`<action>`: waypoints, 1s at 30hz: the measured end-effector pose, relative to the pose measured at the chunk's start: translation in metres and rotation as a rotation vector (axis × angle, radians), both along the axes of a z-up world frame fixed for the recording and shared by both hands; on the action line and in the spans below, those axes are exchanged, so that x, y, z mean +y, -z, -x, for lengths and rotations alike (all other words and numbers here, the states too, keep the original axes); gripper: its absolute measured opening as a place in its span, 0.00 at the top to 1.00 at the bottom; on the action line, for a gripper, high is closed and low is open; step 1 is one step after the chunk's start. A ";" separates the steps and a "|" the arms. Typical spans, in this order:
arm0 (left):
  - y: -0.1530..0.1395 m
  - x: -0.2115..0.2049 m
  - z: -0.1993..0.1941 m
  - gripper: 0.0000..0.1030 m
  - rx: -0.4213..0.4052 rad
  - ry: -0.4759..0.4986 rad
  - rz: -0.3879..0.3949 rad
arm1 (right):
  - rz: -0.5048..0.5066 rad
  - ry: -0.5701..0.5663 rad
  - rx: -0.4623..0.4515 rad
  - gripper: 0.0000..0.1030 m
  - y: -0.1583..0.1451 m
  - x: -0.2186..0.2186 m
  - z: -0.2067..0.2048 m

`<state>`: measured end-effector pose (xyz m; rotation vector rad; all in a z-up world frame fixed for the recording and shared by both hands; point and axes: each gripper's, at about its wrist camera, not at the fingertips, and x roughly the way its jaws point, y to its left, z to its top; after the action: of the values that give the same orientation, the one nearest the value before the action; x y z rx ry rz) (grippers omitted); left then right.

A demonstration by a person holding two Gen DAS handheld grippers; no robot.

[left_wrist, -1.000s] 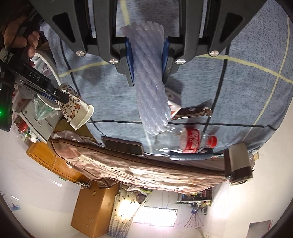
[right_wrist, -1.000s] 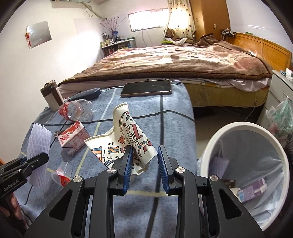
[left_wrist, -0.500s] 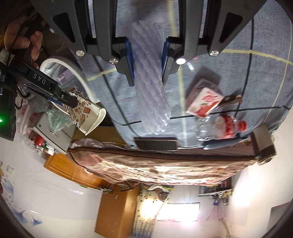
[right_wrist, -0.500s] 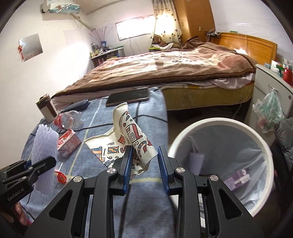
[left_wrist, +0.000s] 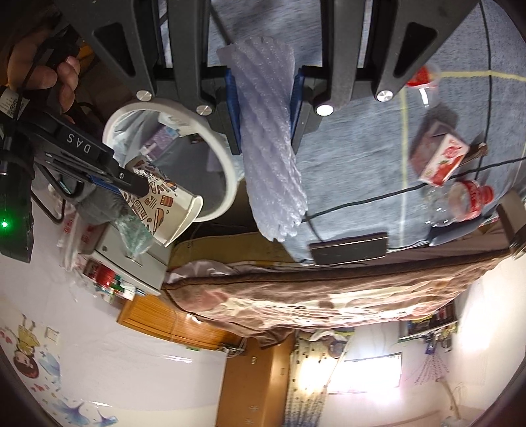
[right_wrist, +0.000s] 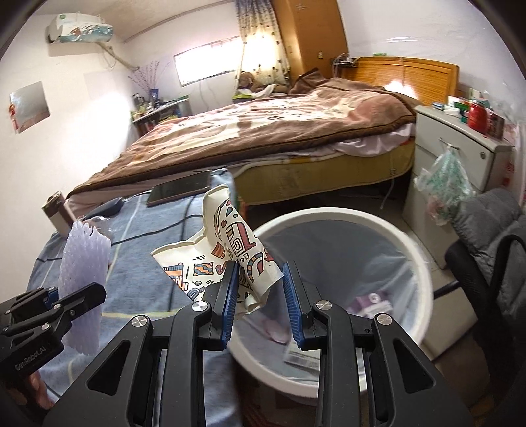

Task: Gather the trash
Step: 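Carry the foam net and paper cup over the white bin, then open both grippers over the bin to drop the foam net and paper cup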

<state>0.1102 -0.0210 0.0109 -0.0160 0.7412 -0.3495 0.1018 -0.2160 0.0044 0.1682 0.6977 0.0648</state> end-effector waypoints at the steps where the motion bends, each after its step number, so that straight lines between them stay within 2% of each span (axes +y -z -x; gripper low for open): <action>1: 0.000 -0.005 -0.001 0.73 0.000 0.012 -0.002 | 0.002 0.006 0.000 0.71 0.000 -0.002 0.001; 8: 0.000 -0.040 -0.007 0.73 0.007 0.084 0.012 | 0.025 0.080 0.008 0.71 0.003 -0.028 0.008; 19: 0.016 -0.095 -0.018 0.73 0.069 0.174 0.005 | 0.042 0.156 0.079 0.71 0.018 -0.066 0.010; 30: 0.029 -0.121 -0.028 0.73 0.112 0.184 -0.006 | 0.104 0.162 0.143 0.70 0.032 -0.079 0.001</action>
<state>0.1383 -0.1422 -0.0181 0.0394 0.8573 -0.5253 0.1007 -0.2951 -0.0280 0.1301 0.8254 -0.1398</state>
